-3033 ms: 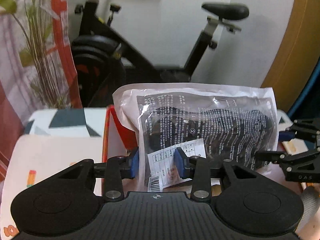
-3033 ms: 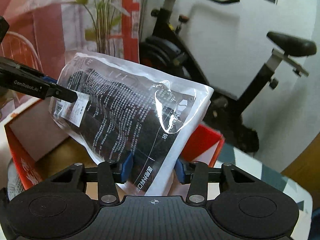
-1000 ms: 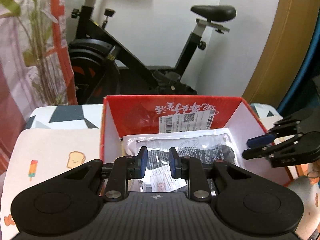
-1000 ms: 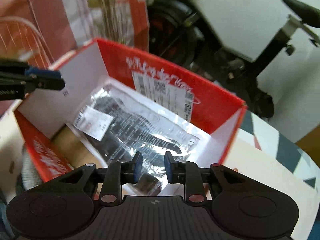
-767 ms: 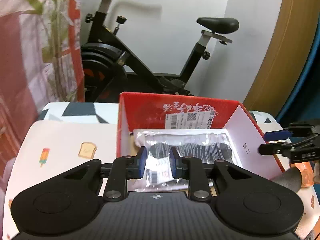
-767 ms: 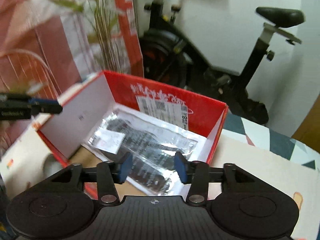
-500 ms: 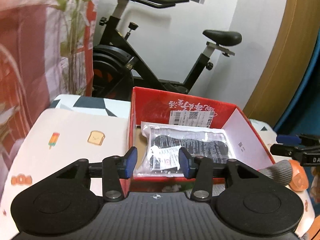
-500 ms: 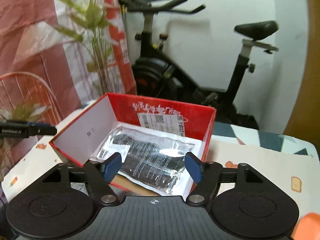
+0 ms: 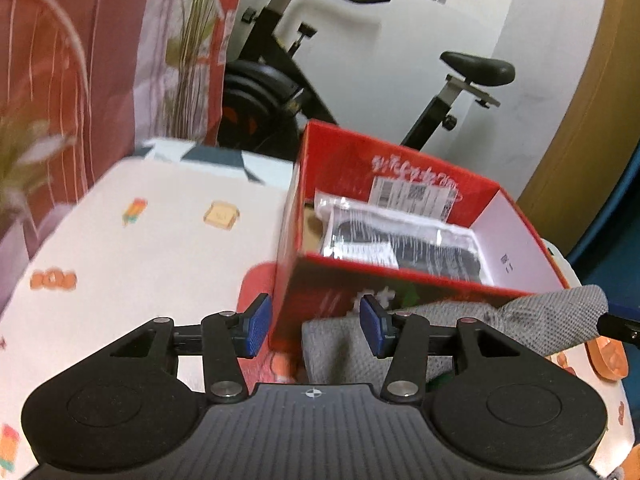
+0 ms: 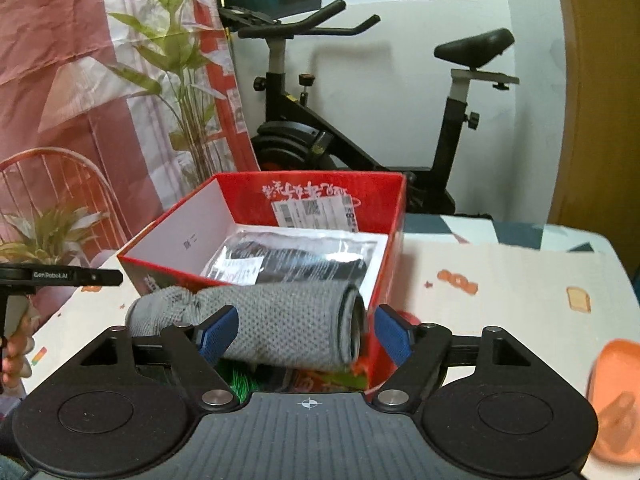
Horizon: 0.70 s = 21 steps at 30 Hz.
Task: Organize soft objects
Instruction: 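Grasp one end of the grey towel with the left gripper while the right gripper grasps the other end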
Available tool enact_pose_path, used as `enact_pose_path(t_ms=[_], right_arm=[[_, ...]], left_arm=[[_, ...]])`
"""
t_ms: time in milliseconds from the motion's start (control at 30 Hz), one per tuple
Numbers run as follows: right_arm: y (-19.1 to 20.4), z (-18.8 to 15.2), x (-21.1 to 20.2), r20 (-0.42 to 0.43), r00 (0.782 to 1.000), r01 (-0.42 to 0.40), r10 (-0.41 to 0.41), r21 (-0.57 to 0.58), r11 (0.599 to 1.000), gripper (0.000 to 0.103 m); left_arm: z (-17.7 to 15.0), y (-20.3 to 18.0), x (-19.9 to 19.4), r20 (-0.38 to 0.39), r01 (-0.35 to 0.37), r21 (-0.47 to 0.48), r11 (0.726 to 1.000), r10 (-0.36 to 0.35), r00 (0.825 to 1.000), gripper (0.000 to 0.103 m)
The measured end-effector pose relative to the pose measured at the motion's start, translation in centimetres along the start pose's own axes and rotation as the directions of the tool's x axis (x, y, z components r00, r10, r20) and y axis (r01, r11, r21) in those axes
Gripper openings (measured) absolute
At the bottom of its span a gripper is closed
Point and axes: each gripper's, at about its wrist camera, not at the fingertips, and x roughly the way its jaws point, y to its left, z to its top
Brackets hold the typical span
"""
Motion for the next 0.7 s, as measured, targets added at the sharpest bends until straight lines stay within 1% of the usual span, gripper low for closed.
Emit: enact_pose_path(t_ms=[100,167,200,233,267,300,333,433,500,600,700], right_arm=[[-0.4,-0.5,0.5,-0.006,1.000,-0.001,0.001,0.043,0.999,0.070],[-0.5,-0.5,0.9,-0.006,1.000,-0.012,0.013,0.058,0.998,0.065],[-0.4,-0.5,1.1,-0.010,1.000,-0.015,0.015,0.058,0.998,0.058],[-0.4,-0.5,1.4,-0.017,1.000,-0.009,0.010,0.052,0.999,0.048],[-0.2,-0.5,1.6,-0.026,1.000,0.009,-0.007,0.044,0.999,0.041],[-0.1,-0.6,1.8,-0.035,0.999,0.023,-0.021,0.035,0.999,0.030],[-0.1,-0.7,1.9,-0.038,0.999,0.027,-0.026,0.033,0.999,0.023],[-0.5,-0.9,2.0,-0.042,0.999,0.013,-0.010,0.061,0.998,0.017],[-0.6,-0.9,2.0,-0.042,0.999,0.010,-0.007,0.064,0.998,0.017],[-0.4,-1.0,2.2,-0.048,0.999,0.013,-0.010,0.059,0.998,0.016],[-0.3,-1.0,2.4,-0.053,0.999,0.017,-0.014,0.060,0.998,0.015]], left_arm=[[-0.7,0.1,0.4,-0.027,0.007,-0.017,1.000,-0.007,1.000,0.051],[-1.2,0.1,0.7,-0.041,0.012,-0.020,1.000,-0.012,0.999,0.051],[-1.4,0.0,0.8,-0.048,0.015,-0.022,1.000,-0.016,0.999,0.051],[-1.6,0.0,0.9,-0.055,0.018,-0.025,1.000,-0.020,0.998,0.051],[-1.8,0.0,1.0,-0.062,0.024,-0.028,0.999,-0.026,0.998,0.051],[-2.0,0.0,1.2,-0.067,0.030,-0.031,0.999,-0.032,0.997,0.054],[-2.2,0.1,1.3,-0.071,0.036,-0.036,0.999,-0.038,0.997,0.056],[-2.6,0.4,1.7,-0.084,0.053,-0.060,0.997,-0.058,0.995,0.056],[-2.7,0.6,2.0,-0.085,0.052,-0.070,0.996,-0.058,0.995,0.056],[-2.6,0.4,2.0,-0.055,0.039,-0.052,0.998,-0.042,0.998,0.056],[-2.7,0.7,2.6,-0.068,0.058,-0.080,0.995,-0.063,0.996,0.061]])
